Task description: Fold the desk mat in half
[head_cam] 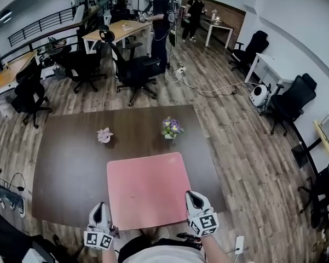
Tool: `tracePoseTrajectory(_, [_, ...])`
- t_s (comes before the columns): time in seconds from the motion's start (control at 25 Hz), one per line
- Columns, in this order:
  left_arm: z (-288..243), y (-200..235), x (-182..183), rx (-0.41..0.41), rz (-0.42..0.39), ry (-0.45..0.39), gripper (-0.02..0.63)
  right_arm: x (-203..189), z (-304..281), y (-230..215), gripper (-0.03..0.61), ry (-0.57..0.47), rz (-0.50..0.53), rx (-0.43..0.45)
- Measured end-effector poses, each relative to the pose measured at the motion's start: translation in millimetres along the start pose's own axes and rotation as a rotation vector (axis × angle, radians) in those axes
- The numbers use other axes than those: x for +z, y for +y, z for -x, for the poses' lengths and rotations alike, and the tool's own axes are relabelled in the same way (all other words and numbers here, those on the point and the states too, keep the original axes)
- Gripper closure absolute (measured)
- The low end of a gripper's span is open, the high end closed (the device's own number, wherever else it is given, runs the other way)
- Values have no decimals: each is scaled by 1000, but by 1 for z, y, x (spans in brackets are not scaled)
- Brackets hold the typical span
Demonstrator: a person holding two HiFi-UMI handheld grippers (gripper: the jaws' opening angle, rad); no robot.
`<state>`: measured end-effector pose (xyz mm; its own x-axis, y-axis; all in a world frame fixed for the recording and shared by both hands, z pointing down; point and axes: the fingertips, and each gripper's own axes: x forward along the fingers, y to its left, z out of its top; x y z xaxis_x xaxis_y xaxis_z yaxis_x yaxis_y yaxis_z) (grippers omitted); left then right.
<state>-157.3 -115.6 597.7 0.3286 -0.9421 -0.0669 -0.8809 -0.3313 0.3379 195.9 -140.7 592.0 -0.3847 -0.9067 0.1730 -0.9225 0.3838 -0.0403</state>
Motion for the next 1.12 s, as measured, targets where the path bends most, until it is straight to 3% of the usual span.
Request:
tracePoseTrajectory(0.2, [-5,11,0,-6,3,16,612,-11,-7,-4,575,43,21,-36])
tracePoseTrajectory(0.36, [-7,14,2,-19,-4,24,612,-31,-15,-15,560,138,23,-59])
tracePoseTrajectory(0.52, [-8,20,2,-26,-6,29,612,-86,-30,-24,404,382,-35,-46])
tracePoseTrajectory(0.68, [-5,28,-1,-24,7,32,612,-162,-33,-34,318,715,-58,-57])
tracePoseTrajectory(0.76, [-3,31,-3,-21,13,38,611,-187,-32,-41,295,817,-77,-73])
tracePoseTrajectory(0.96, [2,38,-5,-18,17,48,612,-207,-30,-61,277,913,-122,-168])
tracePoseTrajectory(1.12, [3,39,-4,-13,19,50,612,-209,-29,-66,234,955,-190,-169])
